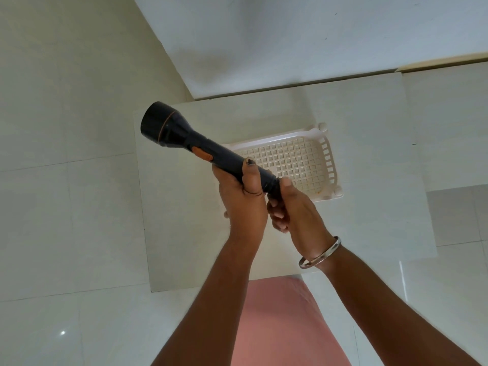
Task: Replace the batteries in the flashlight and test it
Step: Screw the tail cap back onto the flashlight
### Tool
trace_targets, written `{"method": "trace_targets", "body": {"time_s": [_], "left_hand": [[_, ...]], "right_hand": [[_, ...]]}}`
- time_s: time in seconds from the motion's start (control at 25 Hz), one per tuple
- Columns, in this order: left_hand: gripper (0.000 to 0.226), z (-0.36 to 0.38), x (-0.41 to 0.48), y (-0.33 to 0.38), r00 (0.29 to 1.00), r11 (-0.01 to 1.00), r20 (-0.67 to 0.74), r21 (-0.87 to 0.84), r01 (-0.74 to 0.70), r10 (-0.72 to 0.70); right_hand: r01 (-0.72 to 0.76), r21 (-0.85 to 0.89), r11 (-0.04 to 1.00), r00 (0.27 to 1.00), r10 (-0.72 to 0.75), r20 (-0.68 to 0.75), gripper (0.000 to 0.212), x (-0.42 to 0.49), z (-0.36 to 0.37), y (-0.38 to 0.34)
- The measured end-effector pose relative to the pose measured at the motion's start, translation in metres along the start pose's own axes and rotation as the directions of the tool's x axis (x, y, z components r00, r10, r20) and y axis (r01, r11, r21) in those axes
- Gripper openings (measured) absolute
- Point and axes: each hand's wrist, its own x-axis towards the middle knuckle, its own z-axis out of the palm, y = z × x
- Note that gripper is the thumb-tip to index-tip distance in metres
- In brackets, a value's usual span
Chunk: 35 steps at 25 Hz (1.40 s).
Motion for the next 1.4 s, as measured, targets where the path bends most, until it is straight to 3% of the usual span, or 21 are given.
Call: {"method": "trace_targets", "body": {"time_s": [0.12, 0.2, 0.28, 0.32, 0.4, 0.44, 0.52, 0.6, 0.68, 0.72, 0.76, 0.84, 0.92, 0.96, 1.04, 1.08, 1.12, 1.16, 1.24, 1.32, 1.4], "left_hand": [[0.025, -0.003, -0.002, 0.0, 0.997, 0.999, 0.068, 0.035, -0.029, 0.027], [0.023, -0.008, 0.0, -0.004, 0.999, 1.0, 0.037, 0.024, 0.01, -0.011], [0.024, -0.011, 0.003, -0.009, 0.995, 0.996, -0.037, -0.023, 0.089, -0.09], [0.026, -0.01, 0.004, -0.01, 0.989, 0.992, -0.071, -0.026, 0.125, -0.126], [0.029, -0.009, 0.005, -0.012, 0.982, 0.986, -0.086, -0.004, 0.167, -0.166], [0.027, -0.009, 0.004, -0.013, 0.983, 0.985, -0.066, 0.006, 0.173, -0.172], [0.019, -0.012, 0.004, -0.013, 0.988, 0.987, -0.005, 0.04, 0.153, -0.153], [0.016, -0.015, 0.007, -0.014, 0.99, 0.989, 0.038, 0.074, 0.13, -0.133], [0.017, -0.016, 0.01, -0.014, 0.988, 0.986, 0.005, 0.062, 0.153, -0.154], [0.018, -0.015, 0.01, -0.015, 0.985, 0.984, -0.015, 0.045, 0.172, -0.172], [0.018, -0.013, 0.01, -0.016, 0.981, 0.981, -0.023, 0.028, 0.191, -0.191], [0.011, -0.011, 0.008, -0.018, 0.977, 0.977, 0.002, 0.005, 0.212, -0.212], [0.006, -0.012, 0.008, -0.016, 0.983, 0.984, 0.054, 0.008, 0.178, -0.178], [0.008, -0.012, 0.009, -0.015, 0.984, 0.987, 0.08, 0.013, 0.158, -0.159], [0.013, -0.007, 0.012, -0.013, 0.985, 0.988, 0.071, 0.018, 0.156, -0.157], [0.018, -0.004, 0.013, -0.014, 0.985, 0.985, 0.04, 0.024, 0.169, -0.17], [0.022, -0.002, 0.013, -0.015, 0.982, 0.981, 0.01, 0.041, 0.187, -0.188], [0.024, -0.001, 0.012, -0.017, 0.98, 0.978, -0.003, 0.063, 0.201, -0.201], [0.019, -0.001, 0.006, -0.022, 0.977, 0.977, 0.055, 0.068, 0.203, -0.207], [0.011, -0.005, 0.005, -0.024, 0.974, 0.983, 0.152, 0.104, 0.153, -0.168], [0.014, -0.003, 0.003, -0.031, 0.973, 0.983, 0.16, 0.098, 0.153, -0.167]], "right_hand": [[-0.493, 0.247, 0.834, 0.87, 0.473, 0.142, 0.06, 0.005, -0.008, -0.01], [-0.589, 0.209, 0.78, 0.803, 0.536, 0.261, 0.066, 0.007, -0.017, -0.015], [-0.35, -0.132, 0.927, 0.913, 0.37, 0.174, 0.075, 0.003, -0.014, -0.013], [-0.081, -0.46, 0.884, 0.994, 0.107, 0.03, 0.074, -0.001, -0.01, -0.01], [0.163, -0.743, 0.649, 0.954, -0.295, -0.049, 0.056, -0.002, -0.001, 0.006], [0.158, -0.663, 0.732, 0.96, -0.271, -0.07, 0.052, -0.001, 0.001, 0.011], [-0.214, -0.085, 0.973, 0.976, 0.217, 0.026, 0.055, 0.006, 0.001, 0.008], [-0.518, 0.258, 0.816, 0.851, 0.46, 0.253, 0.062, 0.008, 0.0, 0.005], [-0.272, -0.034, 0.962, 0.956, 0.274, 0.107, 0.06, 0.006, 0.002, 0.018], [-0.069, -0.331, 0.941, 0.996, 0.05, -0.068, 0.053, 0.001, 0.009, 0.015], [-0.004, -0.355, 0.935, 0.988, -0.051, -0.144, 0.047, -0.001, 0.013, 0.016], [-0.092, -0.113, 0.989, 0.987, 0.076, -0.141, 0.045, 0.004, 0.009, 0.015], [-0.425, 0.373, 0.825, 0.905, 0.383, 0.185, 0.055, 0.009, 0.006, -0.001], [-0.472, 0.41, 0.781, 0.882, 0.413, 0.227, 0.06, 0.011, 0.003, 0.002], [-0.312, 0.155, 0.937, 0.95, 0.305, 0.068, 0.058, 0.009, 0.004, 0.012], [-0.102, -0.182, 0.978, 0.983, 0.071, -0.17, 0.05, 0.008, 0.008, 0.013], [-0.024, -0.407, 0.913, 0.964, -0.087, -0.252, 0.041, 0.007, 0.011, 0.015], [-0.002, -0.396, 0.918, 0.937, -0.136, -0.32, 0.034, 0.005, 0.012, 0.016], [-0.243, -0.03, 0.97, 0.952, 0.232, -0.201, 0.035, 0.015, 0.001, 0.021], [-0.583, 0.421, 0.695, 0.804, 0.567, 0.179, 0.053, 0.014, -0.008, 0.011], [-0.459, 0.174, 0.871, 0.885, 0.466, 0.005, 0.058, 0.007, -0.015, 0.019]]}}
